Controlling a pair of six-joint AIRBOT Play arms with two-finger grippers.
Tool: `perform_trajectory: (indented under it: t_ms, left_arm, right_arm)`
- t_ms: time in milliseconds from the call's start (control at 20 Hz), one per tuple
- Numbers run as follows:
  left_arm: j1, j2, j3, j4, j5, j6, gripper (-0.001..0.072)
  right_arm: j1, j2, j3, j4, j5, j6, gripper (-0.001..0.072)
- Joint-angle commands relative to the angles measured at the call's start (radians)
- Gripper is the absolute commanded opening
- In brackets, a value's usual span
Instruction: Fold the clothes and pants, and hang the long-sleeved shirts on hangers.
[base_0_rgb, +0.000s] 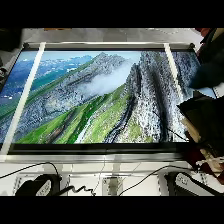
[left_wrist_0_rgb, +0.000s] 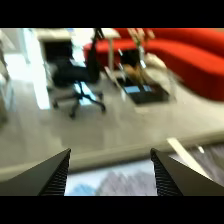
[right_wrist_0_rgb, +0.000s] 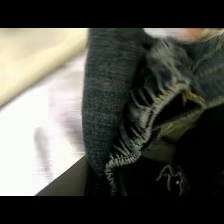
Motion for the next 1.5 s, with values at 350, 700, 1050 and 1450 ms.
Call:
perform_trajectory:
  t_ms: [350, 700, 1050, 1450]
  left_arm:
    - [0.021, 0.037, 0.000, 0.005, 0.099, 0.002, 0.0539]
    - [0.021, 0.037, 0.000, 0.005, 0.099, 0.002, 0.0539]
    - [0.021, 0.037, 0.000, 0.005, 0.099, 0.002, 0.0539]
    - [0.021, 0.037, 0.000, 0.005, 0.099, 0.002, 0.0539]
  right_arm:
    - [-0.480, 0.087, -0.050, -0.312, 0.396, 0.052, 0.0384]
    - [-0.475, 0.086, -0.050, -0.146, 0.294, -0.031, 0.0051]
    - [-0.076, 0.087, -0.049, -0.008, 0.250, -0.186, 0.0023]
    - [0.499, 0.115, -0.050, -0.176, 0.298, -0.232, 0.0024]
